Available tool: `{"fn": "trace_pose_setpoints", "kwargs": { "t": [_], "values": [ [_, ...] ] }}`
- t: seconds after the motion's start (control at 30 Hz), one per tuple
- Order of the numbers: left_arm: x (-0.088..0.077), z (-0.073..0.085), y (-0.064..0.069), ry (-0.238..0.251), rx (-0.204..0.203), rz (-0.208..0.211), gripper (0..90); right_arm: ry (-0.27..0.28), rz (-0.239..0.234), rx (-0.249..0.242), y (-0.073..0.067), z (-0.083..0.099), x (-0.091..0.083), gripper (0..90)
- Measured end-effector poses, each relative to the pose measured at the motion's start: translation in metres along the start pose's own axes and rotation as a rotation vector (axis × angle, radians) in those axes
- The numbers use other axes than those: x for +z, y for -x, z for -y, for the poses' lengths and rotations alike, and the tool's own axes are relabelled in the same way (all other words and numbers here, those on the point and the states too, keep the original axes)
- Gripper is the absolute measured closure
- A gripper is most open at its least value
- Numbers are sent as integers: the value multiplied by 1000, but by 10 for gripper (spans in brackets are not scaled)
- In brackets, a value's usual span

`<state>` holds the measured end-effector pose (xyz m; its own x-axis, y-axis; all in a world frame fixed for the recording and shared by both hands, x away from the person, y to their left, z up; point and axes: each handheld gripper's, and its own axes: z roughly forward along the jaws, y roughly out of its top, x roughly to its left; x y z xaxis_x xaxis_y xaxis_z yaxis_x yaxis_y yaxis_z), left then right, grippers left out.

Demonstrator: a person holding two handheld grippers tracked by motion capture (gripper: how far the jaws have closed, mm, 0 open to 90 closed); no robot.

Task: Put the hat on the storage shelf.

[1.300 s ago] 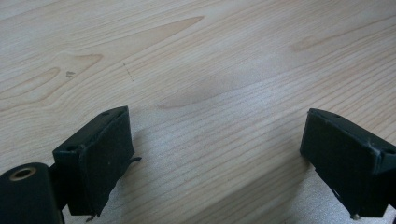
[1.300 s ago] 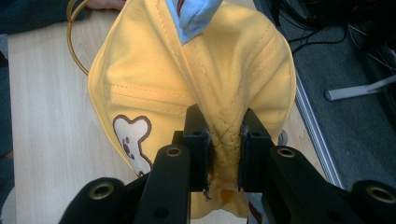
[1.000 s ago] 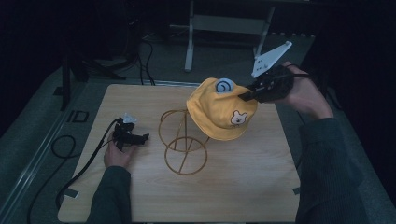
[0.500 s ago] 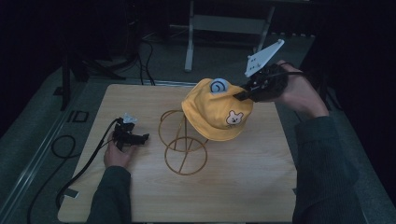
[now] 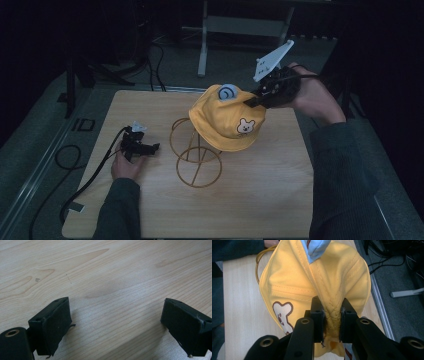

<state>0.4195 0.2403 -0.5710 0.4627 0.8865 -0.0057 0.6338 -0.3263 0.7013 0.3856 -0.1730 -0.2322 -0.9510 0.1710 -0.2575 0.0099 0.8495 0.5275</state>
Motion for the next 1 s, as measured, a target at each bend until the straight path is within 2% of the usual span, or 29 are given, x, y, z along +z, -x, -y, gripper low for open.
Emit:
{"fn": "trace_pose_setpoints", "kwargs": {
  "t": [1.0],
  "values": [
    [0,0,0,0,0,0,92,-25,-28,-35,-5,-33,14,776]
  ]
}}
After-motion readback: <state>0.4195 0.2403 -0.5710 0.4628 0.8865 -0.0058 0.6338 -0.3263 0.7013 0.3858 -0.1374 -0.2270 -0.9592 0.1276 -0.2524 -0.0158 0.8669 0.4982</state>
